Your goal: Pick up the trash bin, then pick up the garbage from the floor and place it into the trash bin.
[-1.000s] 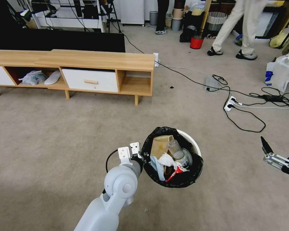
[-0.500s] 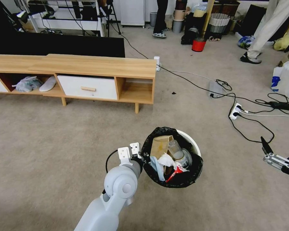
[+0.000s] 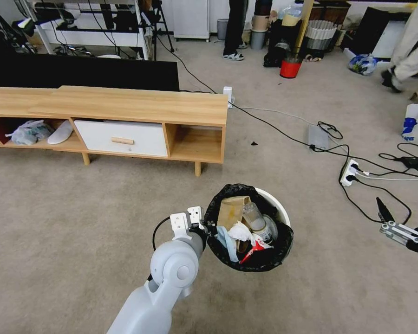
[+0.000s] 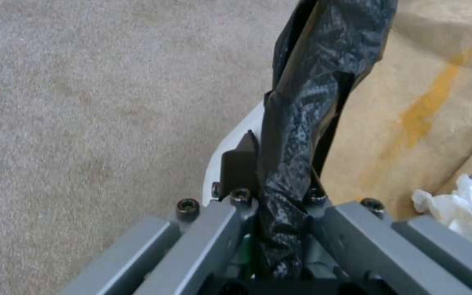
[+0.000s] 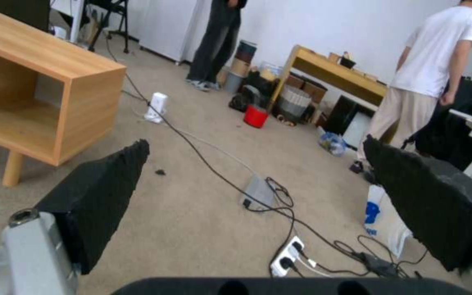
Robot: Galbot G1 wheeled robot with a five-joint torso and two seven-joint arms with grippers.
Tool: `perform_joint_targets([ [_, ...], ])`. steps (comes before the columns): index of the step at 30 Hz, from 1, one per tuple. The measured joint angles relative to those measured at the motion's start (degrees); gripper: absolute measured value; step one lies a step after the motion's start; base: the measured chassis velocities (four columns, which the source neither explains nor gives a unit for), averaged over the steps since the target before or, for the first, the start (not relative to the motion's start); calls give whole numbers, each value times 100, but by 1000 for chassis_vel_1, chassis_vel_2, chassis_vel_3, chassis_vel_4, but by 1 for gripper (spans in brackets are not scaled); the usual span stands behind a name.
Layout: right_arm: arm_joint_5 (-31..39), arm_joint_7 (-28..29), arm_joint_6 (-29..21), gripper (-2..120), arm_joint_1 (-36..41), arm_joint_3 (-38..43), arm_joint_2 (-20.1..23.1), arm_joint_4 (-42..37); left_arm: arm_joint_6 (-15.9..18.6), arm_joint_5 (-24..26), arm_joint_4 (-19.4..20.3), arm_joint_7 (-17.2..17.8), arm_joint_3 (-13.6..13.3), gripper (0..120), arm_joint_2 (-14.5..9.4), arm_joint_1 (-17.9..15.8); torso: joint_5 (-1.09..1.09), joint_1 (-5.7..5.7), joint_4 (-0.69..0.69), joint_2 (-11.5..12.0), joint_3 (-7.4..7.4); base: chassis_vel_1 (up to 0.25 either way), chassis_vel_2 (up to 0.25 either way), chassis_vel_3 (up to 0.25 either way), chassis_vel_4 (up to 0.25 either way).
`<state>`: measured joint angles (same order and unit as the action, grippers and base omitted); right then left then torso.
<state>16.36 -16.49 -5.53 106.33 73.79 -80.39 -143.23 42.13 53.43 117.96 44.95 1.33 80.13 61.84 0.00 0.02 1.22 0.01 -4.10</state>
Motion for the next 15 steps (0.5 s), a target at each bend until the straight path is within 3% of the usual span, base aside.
perform_joint_targets([
  [15, 21, 10, 130, 100, 25, -2, 43, 0, 0, -28, 3, -7, -20, 1, 16, 46, 0, 0, 1, -1, 1, -2, 3, 3, -4],
])
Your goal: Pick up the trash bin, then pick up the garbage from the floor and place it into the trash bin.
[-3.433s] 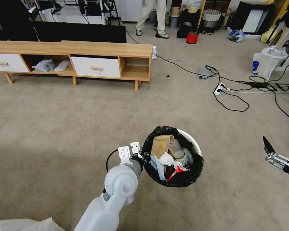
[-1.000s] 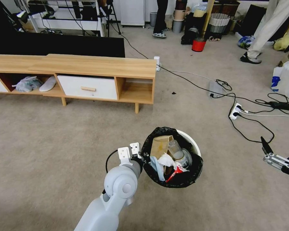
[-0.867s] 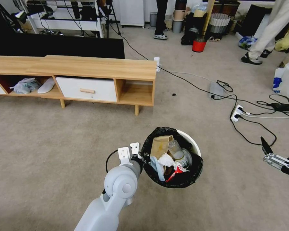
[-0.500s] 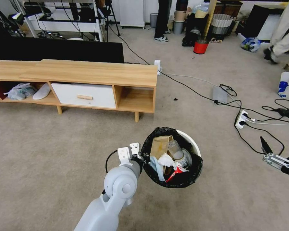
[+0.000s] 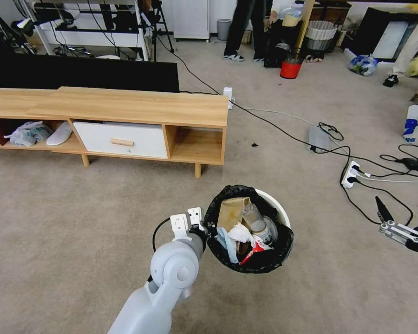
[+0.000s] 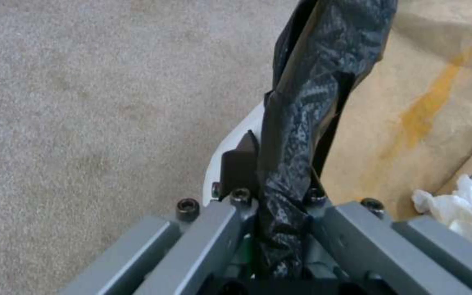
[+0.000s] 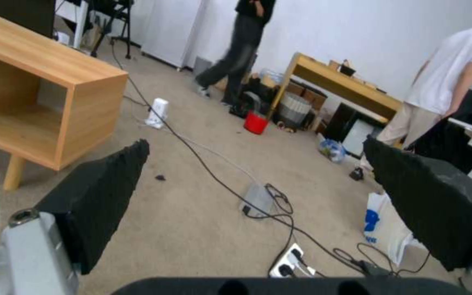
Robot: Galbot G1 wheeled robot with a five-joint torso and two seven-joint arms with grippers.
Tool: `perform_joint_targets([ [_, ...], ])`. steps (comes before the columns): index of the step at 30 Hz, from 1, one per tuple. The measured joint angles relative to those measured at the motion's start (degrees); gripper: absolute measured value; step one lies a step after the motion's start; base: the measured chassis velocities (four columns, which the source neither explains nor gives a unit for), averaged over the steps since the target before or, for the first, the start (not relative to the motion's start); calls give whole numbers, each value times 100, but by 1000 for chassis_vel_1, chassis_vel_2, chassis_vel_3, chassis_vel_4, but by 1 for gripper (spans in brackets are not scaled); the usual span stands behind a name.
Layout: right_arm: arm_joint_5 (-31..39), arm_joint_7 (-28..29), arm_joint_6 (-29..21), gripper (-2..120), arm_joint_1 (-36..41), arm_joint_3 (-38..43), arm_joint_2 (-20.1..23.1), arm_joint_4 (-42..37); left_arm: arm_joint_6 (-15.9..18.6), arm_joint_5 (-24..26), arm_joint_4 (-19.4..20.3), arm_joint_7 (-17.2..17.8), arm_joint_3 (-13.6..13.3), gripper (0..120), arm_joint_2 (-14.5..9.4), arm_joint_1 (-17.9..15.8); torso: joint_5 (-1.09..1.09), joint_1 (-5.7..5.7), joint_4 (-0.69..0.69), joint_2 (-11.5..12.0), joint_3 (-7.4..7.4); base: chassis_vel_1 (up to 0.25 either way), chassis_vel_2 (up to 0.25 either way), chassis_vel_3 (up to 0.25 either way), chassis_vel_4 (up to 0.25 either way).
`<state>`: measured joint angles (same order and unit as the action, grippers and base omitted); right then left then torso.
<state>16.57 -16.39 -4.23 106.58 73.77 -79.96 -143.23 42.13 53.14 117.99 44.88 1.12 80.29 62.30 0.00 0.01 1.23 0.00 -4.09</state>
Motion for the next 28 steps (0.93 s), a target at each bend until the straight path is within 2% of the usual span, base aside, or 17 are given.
perform_joint_targets([
  [28, 22, -7, 43, 100, -4, -12, 2, 0, 0, -25, 1, -7, 34, 1, 17, 18, 0, 0, 0, 0, 0, 0, 0, 0, 0],
])
